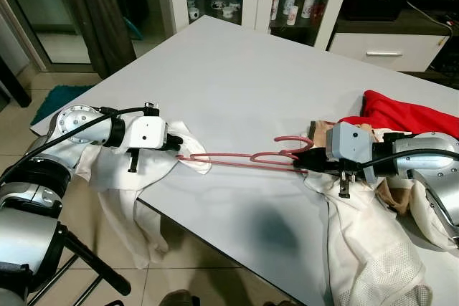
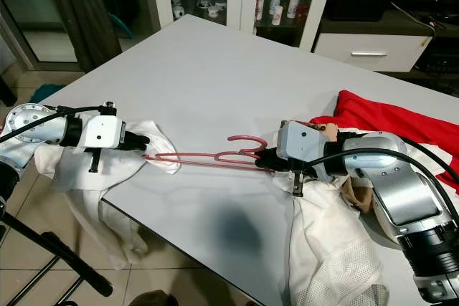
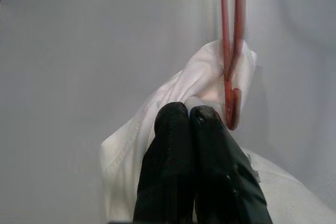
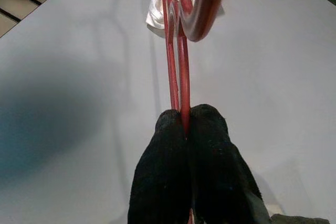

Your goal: Hang hanger

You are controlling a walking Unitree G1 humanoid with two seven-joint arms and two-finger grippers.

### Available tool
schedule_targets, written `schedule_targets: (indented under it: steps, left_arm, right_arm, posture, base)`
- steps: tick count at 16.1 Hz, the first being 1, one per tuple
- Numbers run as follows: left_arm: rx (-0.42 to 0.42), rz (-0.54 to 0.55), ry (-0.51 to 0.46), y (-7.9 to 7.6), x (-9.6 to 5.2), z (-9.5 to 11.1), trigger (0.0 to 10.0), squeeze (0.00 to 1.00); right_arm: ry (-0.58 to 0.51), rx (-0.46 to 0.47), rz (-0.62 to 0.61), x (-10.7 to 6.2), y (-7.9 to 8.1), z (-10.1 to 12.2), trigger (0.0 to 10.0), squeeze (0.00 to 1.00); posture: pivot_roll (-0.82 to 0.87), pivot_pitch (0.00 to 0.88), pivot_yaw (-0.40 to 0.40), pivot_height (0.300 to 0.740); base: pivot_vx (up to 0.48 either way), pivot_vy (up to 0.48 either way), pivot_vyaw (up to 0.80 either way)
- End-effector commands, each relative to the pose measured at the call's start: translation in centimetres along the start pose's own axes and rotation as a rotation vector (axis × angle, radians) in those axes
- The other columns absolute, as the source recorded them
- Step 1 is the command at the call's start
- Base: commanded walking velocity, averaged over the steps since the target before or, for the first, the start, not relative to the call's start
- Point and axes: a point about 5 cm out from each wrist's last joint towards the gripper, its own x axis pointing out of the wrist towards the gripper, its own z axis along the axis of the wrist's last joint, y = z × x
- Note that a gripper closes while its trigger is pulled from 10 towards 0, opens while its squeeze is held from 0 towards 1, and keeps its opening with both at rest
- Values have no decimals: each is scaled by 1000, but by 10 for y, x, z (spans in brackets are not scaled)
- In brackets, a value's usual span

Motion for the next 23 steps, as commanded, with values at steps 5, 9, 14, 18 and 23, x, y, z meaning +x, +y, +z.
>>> schedule_targets:
  steps: [5, 9, 14, 18, 23]
  left_arm:
    - [74, -50, 3, 2, 1, 7, 0, 0]
    - [88, -71, -9, 3, 7, 13, 0, 0]
    - [32, -19, 17, -1, -3, 0, 0, 0]
    - [-107, 247, -198, 14, -13, 11, 0, 0]
    - [-283, 580, -441, 19, -40, 14, 0, 0]
  right_arm:
    - [94, 24, -105, -5, -15, -10, 10000, 0]
    - [60, 23, -78, 9, -9, -3, 10000, 0]
    - [129, 52, -166, -22, -17, -22, 10000, 0]
    - [109, 107, -284, -31, -26, -26, 10000, 0]
    - [47, 216, -519, -34, -52, -29, 10000, 0]
  posture:
    - [-13, 15, 40, 740]
    - [-17, 15, 43, 740]
    - [-18, 11, 58, 740]
    - [-20, 7, 56, 740]
    - [-5, 1, 36, 740]
  base:
    - [0, 0, 0]
    - [0, 0, 0]
    - [0, 0, 0]
    - [0, 0, 0]
    - [0, 0, 0]
